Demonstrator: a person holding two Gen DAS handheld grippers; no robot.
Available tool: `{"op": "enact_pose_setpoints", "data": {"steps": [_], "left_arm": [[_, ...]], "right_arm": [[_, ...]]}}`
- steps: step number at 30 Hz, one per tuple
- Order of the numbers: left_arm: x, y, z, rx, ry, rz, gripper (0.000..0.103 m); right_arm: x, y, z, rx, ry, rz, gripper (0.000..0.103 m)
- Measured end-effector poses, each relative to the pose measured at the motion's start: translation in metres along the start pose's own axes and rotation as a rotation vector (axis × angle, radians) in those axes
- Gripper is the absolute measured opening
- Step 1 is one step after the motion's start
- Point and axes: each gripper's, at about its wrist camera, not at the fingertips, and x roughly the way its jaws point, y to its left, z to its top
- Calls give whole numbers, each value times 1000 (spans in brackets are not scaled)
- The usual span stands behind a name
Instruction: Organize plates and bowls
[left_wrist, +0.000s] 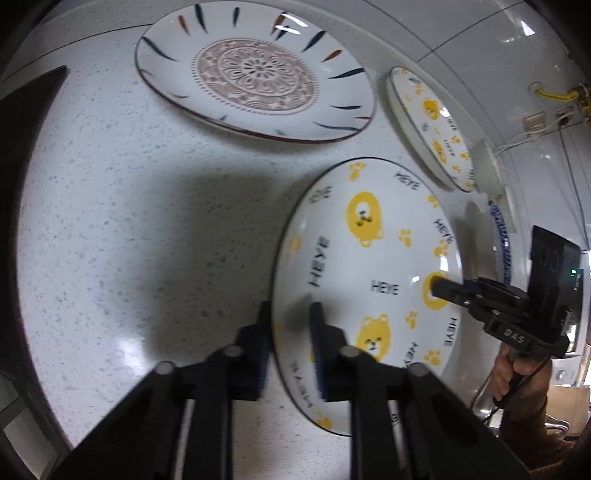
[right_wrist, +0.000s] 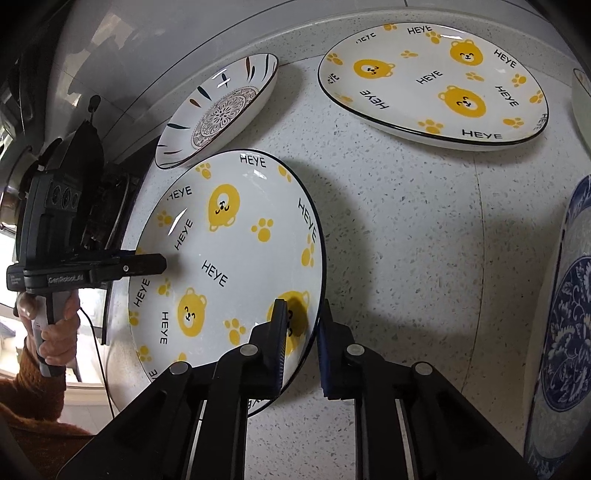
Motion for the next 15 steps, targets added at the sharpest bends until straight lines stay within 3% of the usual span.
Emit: {"op": "enact_pose_setpoints", "data": {"steps": [6, 15], "left_arm": [[-8, 7, -15, -26, -21, -13, 12], [-58, 10, -54, -10, -103, 6, 12]], "right_arm": [[0, 7, -3, -9, 14, -2, 14], [-21, 48, -16, -51, -20, 2, 13]]}}
